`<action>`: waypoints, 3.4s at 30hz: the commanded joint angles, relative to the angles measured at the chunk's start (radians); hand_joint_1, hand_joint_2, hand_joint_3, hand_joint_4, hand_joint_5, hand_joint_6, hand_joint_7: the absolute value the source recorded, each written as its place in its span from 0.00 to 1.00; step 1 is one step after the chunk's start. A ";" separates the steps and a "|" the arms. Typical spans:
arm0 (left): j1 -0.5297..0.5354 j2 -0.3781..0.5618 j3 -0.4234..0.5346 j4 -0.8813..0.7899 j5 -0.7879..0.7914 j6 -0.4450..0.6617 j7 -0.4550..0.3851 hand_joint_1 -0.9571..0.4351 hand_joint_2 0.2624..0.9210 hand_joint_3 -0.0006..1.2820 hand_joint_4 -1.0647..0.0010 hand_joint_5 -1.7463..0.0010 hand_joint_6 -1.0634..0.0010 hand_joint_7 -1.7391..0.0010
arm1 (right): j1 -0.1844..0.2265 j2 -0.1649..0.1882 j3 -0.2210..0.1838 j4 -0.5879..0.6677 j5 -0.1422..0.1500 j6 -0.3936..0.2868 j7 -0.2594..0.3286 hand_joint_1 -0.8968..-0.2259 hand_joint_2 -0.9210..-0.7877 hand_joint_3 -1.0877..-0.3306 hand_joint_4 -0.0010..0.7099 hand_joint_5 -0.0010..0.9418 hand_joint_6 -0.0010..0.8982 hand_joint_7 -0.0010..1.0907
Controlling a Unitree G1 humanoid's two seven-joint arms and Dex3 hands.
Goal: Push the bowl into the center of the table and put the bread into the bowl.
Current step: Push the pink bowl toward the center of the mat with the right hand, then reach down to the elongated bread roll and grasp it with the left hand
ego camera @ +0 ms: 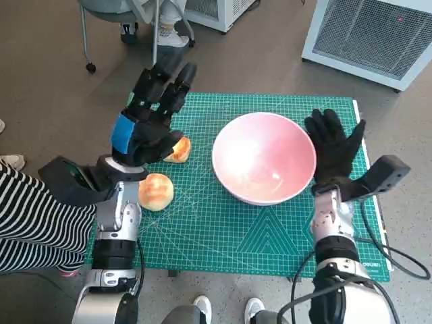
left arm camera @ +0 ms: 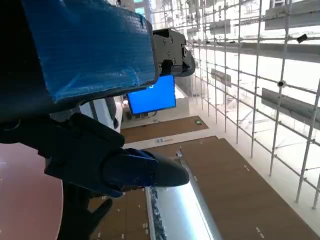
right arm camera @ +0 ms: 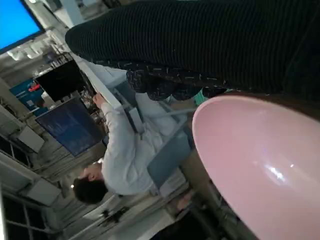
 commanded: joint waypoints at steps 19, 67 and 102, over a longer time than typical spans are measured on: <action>0.017 -0.009 -0.024 -0.024 0.025 -0.024 0.016 0.23 1.00 0.20 0.91 1.00 0.99 0.81 | 0.076 -0.091 0.210 -0.129 -0.275 -0.224 -0.122 0.42 0.00 0.31 0.19 0.01 0.15 0.17; -0.107 0.151 -0.078 -0.015 0.241 -0.084 0.066 0.24 1.00 0.17 0.92 1.00 1.00 0.77 | 0.419 -0.112 0.396 -1.164 -0.262 -0.108 -0.066 0.23 0.00 0.54 0.31 0.02 0.23 0.24; -0.595 0.432 -0.502 0.754 0.886 0.035 0.097 0.70 0.75 0.00 0.93 0.99 0.82 0.98 | 0.424 -0.097 0.393 -1.147 -0.243 -0.107 -0.073 0.24 0.00 0.56 0.35 0.02 0.23 0.27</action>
